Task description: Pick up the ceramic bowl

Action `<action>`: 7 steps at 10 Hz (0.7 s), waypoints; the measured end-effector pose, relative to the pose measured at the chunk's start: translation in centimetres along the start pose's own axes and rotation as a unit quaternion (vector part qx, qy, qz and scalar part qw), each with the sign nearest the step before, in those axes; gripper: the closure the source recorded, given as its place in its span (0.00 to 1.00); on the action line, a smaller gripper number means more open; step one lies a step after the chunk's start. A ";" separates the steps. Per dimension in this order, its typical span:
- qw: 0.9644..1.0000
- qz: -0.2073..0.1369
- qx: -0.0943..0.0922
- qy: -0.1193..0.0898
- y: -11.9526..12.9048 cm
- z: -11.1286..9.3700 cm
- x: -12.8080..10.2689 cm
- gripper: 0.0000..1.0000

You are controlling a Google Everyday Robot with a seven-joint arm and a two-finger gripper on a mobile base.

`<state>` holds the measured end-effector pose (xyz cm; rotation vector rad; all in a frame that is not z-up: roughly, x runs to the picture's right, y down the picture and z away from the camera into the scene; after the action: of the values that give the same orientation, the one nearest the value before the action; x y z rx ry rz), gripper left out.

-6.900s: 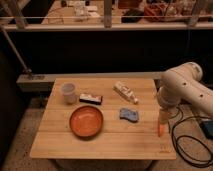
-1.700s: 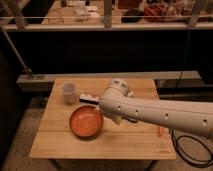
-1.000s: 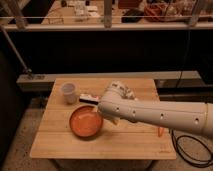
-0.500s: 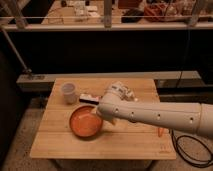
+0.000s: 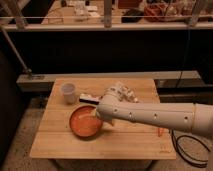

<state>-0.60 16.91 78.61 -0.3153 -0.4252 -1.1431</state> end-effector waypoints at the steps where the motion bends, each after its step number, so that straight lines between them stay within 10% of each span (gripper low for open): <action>1: 1.000 -0.005 0.000 -0.003 -0.1 0.4 -0.1 0.20; 7: 1.000 -0.017 0.001 -0.021 0.2 2.0 -0.7 0.20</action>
<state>-1.03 18.43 80.07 -0.3306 -0.4698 -1.1711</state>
